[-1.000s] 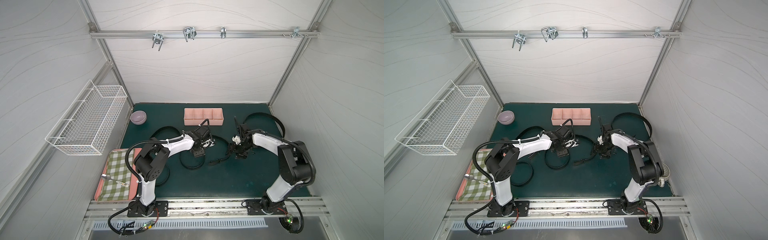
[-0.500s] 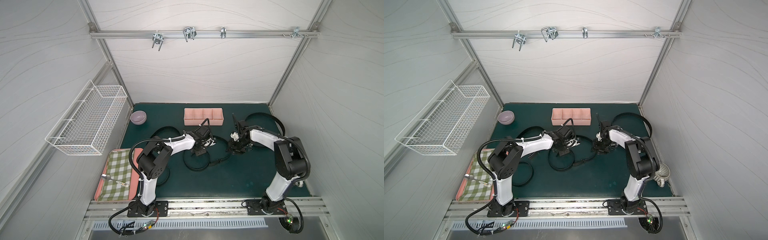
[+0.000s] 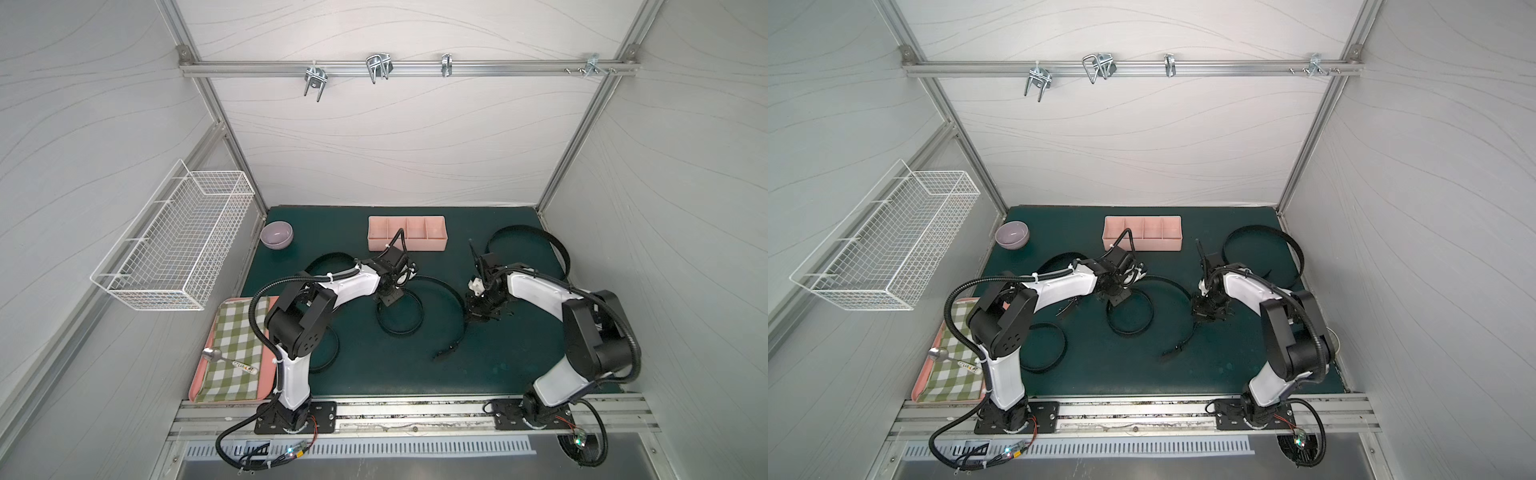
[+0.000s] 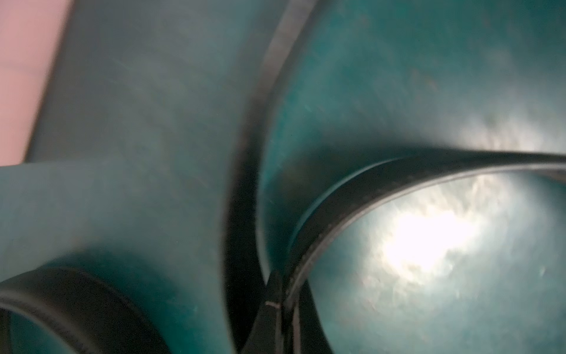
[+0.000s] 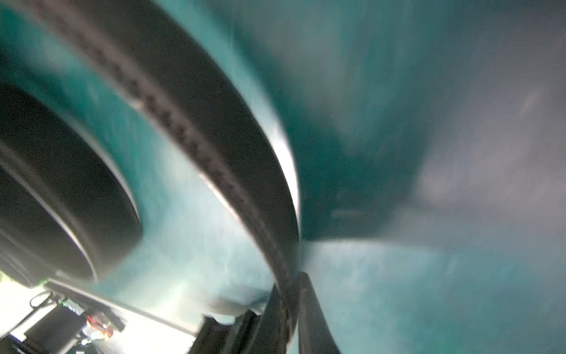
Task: Place the belts into the storage roll
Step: Roll the belt at the center of the board.
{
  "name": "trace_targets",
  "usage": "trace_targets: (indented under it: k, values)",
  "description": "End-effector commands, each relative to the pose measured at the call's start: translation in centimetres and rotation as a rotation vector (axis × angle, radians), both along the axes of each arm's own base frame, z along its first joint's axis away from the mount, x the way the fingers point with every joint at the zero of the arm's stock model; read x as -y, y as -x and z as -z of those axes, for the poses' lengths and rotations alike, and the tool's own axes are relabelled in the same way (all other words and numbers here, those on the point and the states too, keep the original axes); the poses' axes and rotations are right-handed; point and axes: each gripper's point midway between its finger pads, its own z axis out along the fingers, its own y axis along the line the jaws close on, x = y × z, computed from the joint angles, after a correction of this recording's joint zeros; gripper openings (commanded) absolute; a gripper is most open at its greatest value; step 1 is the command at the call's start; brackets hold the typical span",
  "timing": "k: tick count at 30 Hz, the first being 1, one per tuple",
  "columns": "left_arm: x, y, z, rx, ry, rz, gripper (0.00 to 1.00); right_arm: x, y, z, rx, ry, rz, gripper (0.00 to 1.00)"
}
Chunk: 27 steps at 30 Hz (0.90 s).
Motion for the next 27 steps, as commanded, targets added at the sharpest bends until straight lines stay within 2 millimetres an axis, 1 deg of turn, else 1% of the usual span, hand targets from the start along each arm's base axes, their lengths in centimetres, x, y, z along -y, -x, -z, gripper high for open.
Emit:
trace_targets:
  k: [1,3,5,7,9,11,12,14,15,17,20,22,24,27]
  values:
    - [1.1,-1.3,-1.5,0.003,0.071,-0.068,0.00,-2.7,2.7,-0.8,-0.069,-0.081,0.040,0.12]
    - [1.4,-1.3,-1.9,-0.005,0.097,-0.092,0.00,-3.9,3.0,-0.6,-0.076,-0.097,0.071,0.13]
    - [1.2,-1.5,-2.1,-0.012,0.098,-0.137,0.00,-4.9,3.2,-0.4,-0.086,-0.095,0.084,0.14]
    - [1.1,-1.5,-2.2,-0.023,0.096,-0.180,0.00,-6.5,3.4,-0.4,-0.110,-0.124,0.116,0.14]
    - [1.0,-1.4,-2.3,-0.041,0.106,-0.224,0.00,-8.5,3.2,-0.8,-0.113,-0.188,0.168,0.14]
    - [0.9,-1.3,-2.0,-0.057,0.115,-0.265,0.00,-9.9,2.5,-1.2,-0.109,-0.230,0.225,0.14]
    - [0.8,-1.1,-1.9,-0.065,0.119,-0.286,0.00,-10.4,2.2,-1.5,-0.106,-0.240,0.254,0.14]
    - [0.7,-0.7,-1.5,-0.090,0.121,-0.318,0.00,-11.2,1.6,-1.9,-0.098,-0.271,0.328,0.09]
    - [0.6,-0.4,-1.2,-0.107,0.119,-0.332,0.00,-11.5,1.4,-1.9,-0.098,-0.291,0.371,0.09]
    - [0.3,-0.1,-0.8,-0.127,0.111,-0.371,0.00,-11.6,1.1,-1.8,-0.117,-0.312,0.442,0.09]
    - [-0.1,0.3,-0.4,-0.152,0.099,-0.424,0.00,-10.7,1.2,-1.3,-0.122,-0.307,0.535,0.09]
    - [-0.3,0.3,-0.4,-0.157,0.098,-0.459,0.00,-10.1,1.8,-0.8,-0.137,-0.293,0.563,0.09]
    - [0.1,0.3,-0.5,-0.175,0.115,-0.483,0.00,-9.1,2.8,-0.2,-0.162,-0.282,0.606,0.09]
    - [1.2,0.1,-0.8,-0.213,0.141,-0.524,0.00,-7.2,4.1,-0.2,-0.147,-0.265,0.671,0.08]
